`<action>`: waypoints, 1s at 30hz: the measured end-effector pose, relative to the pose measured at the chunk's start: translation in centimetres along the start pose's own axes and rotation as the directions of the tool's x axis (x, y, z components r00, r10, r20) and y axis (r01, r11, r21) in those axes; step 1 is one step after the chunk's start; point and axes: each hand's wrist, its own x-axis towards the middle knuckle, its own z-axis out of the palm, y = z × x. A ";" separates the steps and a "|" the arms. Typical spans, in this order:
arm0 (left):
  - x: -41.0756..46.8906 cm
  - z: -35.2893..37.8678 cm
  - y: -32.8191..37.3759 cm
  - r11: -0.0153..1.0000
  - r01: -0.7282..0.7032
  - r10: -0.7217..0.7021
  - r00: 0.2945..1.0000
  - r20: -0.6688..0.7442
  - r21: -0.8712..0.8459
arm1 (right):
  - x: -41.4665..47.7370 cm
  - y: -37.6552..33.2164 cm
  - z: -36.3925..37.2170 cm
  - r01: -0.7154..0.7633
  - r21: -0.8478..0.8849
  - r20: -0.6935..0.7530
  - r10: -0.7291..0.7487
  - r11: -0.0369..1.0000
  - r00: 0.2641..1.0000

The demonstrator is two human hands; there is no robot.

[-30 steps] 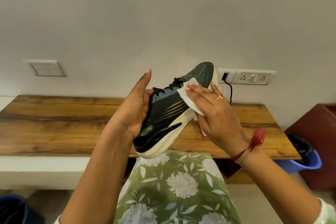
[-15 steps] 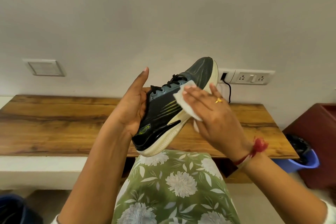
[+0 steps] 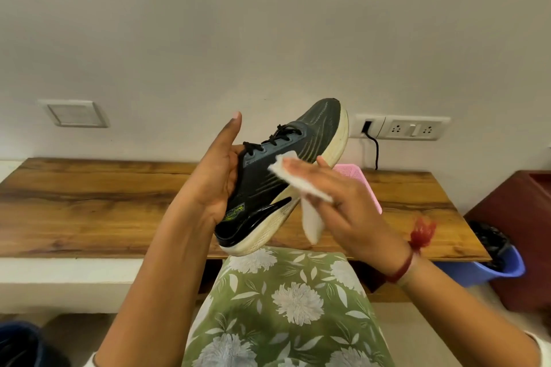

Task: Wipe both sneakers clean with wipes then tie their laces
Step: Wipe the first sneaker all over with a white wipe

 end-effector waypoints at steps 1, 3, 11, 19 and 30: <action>0.0 0.0 -0.1 1.000 0.012 -0.012 1.000 -0.003 -0.003 | 0.5 0.0 -0.9 -0.059 0.156 -0.111 0.077 0.986 0.991; -0.2 -0.1 -0.2 0.999 0.027 -0.027 1.000 -0.005 -0.017 | 1.6 0.5 -2.7 -0.109 0.194 -0.354 0.173 0.975 0.919; 0.0 0.4 -0.6 0.998 0.005 -0.003 0.999 0.037 -0.056 | 1.0 -0.2 1.6 0.081 -0.314 0.045 -0.071 0.946 0.996; 0.1 0.4 -0.8 1.000 -0.019 0.019 0.999 0.028 -0.023 | 1.5 -0.1 0.7 0.127 -0.409 0.098 -0.094 0.904 0.991; 0.4 0.0 -0.7 1.000 -0.007 0.007 1.000 -0.010 -0.002 | 1.4 0.1 1.1 0.195 -0.480 0.140 -0.145 0.855 0.979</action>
